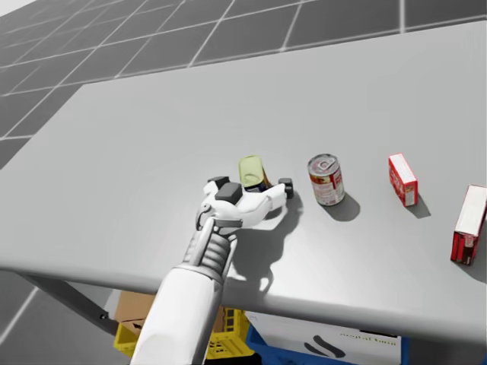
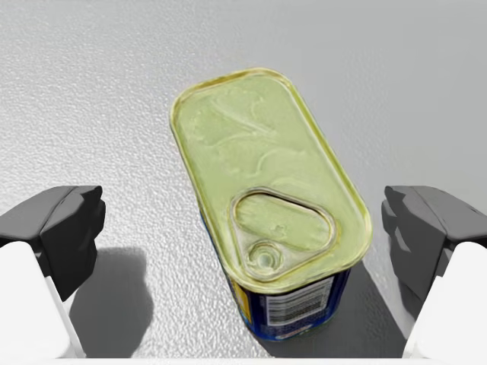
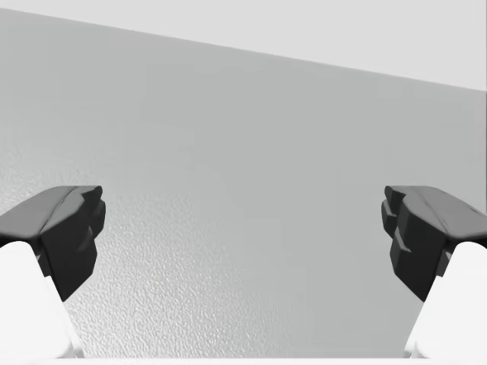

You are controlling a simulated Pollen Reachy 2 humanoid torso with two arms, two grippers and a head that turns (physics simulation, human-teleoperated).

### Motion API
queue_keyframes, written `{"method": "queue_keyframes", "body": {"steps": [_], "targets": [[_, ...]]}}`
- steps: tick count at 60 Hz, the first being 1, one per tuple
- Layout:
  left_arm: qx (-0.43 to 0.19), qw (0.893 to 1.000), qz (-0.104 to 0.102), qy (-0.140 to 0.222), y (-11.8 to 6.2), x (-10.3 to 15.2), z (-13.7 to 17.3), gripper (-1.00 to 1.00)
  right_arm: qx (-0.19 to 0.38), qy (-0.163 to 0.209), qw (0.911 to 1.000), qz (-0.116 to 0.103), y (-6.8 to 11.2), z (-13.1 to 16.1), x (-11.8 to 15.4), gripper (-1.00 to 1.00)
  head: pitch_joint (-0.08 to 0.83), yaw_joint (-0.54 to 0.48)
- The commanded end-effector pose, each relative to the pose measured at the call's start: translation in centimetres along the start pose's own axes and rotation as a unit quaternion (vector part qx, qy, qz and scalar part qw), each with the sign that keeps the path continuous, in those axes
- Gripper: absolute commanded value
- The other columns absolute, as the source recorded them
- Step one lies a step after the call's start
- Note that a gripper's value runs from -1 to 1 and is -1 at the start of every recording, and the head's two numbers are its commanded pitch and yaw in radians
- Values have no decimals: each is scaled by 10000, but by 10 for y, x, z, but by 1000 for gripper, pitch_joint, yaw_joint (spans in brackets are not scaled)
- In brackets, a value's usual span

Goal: Pick up the potted meat can and lift it.

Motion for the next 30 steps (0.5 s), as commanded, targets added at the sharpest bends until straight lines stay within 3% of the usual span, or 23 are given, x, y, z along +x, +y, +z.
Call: {"method": "queue_keyframes", "body": {"steps": [1, 4, 5, 6, 7, 18, 30], "targets": [[78, 10000, 20, 47, -4, 1, -10, -1000, -4, -11, 10000, -2, 0, 0, 0, -1000, 665, 427], [92, 10000, 9, 34, -5, 0, -10, -828, -5, -14, 10000, -8, 0, 0, 1, -1000, 664, 426], [107, 9999, 0, 26, -5, -1, -9, -355, -5, -15, 10000, -9, 0, 0, 1, -1000, 664, 426], [96, 10000, -10, 18, -6, -2, -8, 841, -5, -16, 10000, -11, 0, 0, 1, -1000, 664, 426], [97, 9999, -32, 16, -6, -3, -8, 947, -4, -17, 10000, -12, 0, 0, 1, -1000, 664, 426], [177, 9998, -98, -50, -8, -6, -1, 1000, -2, -29, 10000, -21, -1, 0, 1, -1000, 644, 430], [161, 9998, -113, -66, -9, -8, 1, 1000, -8, -28, 10000, -26, -1, 1, 1, -1000, 483, 459]]}}
